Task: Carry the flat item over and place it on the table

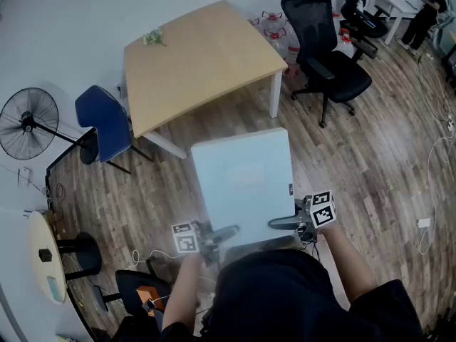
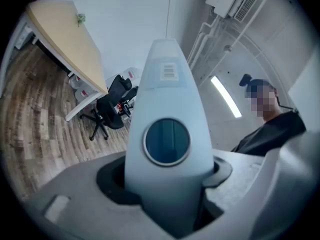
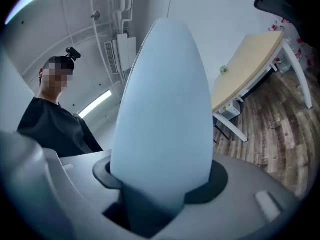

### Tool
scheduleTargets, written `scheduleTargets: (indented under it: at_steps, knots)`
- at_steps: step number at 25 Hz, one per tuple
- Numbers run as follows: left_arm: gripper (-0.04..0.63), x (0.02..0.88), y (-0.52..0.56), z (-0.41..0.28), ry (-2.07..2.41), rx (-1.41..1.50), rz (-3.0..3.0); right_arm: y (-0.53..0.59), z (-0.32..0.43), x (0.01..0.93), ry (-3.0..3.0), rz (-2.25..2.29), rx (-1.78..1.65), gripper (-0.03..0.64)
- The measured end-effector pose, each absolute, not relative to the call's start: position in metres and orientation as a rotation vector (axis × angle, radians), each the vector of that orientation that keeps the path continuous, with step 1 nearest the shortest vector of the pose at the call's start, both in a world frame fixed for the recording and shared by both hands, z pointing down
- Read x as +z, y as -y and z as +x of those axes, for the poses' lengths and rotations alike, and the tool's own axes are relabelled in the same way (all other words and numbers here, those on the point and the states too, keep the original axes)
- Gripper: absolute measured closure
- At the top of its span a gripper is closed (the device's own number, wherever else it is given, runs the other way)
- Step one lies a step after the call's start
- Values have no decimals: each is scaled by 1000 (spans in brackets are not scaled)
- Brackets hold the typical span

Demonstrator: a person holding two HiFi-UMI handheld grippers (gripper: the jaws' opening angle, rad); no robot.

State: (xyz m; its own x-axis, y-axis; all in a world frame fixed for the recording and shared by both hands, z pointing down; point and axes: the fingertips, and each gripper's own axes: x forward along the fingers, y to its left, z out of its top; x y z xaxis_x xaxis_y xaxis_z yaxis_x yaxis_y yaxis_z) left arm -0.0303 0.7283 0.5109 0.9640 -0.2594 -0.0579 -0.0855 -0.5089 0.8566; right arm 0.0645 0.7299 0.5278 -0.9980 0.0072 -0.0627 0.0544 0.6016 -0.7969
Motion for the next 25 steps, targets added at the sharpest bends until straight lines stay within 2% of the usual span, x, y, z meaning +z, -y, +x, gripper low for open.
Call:
scheduleTargets:
  at_steps: [14,25]
  knots:
    - [281,522,-708,15,306,-246,2078,-705,110,537,-2728,105,-1455,310]
    - [276,531,-623,21,307,-248,2050,-623,117,548,-2688,43,-1519,307]
